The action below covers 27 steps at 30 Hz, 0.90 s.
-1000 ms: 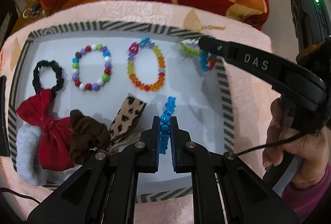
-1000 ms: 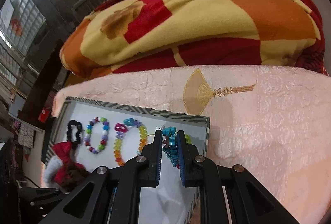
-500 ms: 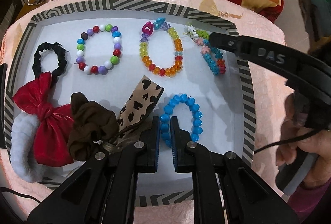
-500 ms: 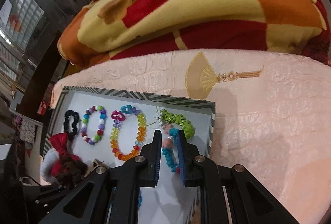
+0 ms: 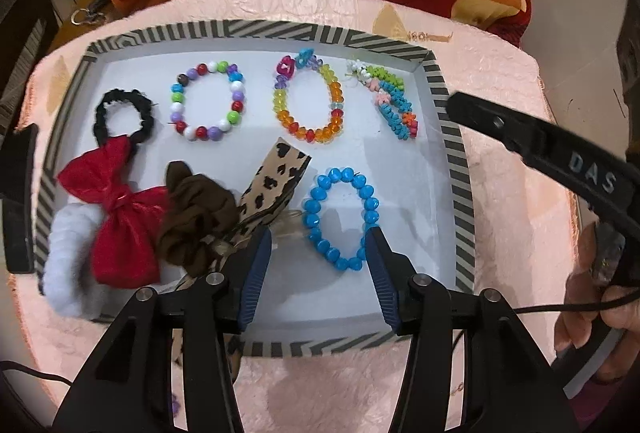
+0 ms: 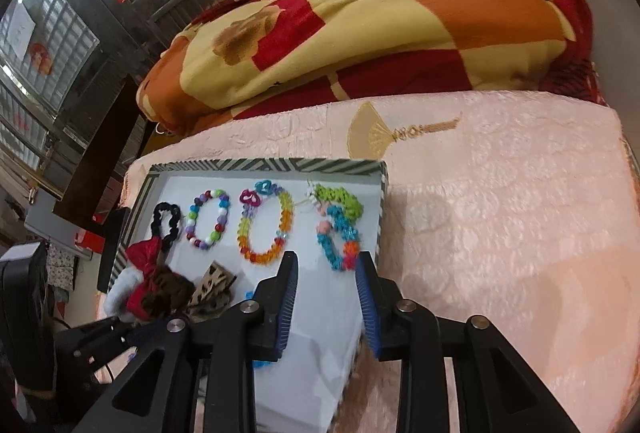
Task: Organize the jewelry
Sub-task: 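Carry both bracelets into the tray and open both grippers over it, then withdraw both grippers toward the purple and grey bracelets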
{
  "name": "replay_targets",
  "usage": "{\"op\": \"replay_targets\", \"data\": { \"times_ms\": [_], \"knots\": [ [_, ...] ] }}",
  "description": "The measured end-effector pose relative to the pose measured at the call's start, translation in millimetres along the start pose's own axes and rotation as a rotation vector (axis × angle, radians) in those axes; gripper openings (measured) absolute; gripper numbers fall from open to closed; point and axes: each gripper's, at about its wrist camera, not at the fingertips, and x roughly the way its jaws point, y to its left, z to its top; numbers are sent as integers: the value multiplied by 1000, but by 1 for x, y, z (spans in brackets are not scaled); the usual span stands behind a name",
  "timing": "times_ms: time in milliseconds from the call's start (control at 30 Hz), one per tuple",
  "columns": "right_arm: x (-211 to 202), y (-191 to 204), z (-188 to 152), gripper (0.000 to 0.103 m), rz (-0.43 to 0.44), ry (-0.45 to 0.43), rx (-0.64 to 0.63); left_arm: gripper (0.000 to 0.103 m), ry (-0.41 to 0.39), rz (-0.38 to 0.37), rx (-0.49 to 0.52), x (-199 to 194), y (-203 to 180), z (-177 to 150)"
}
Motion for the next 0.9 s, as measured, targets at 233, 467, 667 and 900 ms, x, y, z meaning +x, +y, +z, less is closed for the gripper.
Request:
{"op": "replay_targets", "data": {
  "times_ms": [233, 467, 667, 900],
  "knots": [
    [-23, 7, -26, 34, -4, -4, -13, 48, -33, 27, 10, -21, 14, -16],
    [-34, 19, -60, 36, -11, 11, -23, 48, -43, 59, 8, -38, 31, -46],
    [-39, 31, -91, 37, -12, 29, -26, 48, -45, 75, -17, -51, 49, -69],
    [-42, 56, -128, 37, -2, 57, -56, 48, -42, 77, -45, -63, 73, -98]
  ]
}}
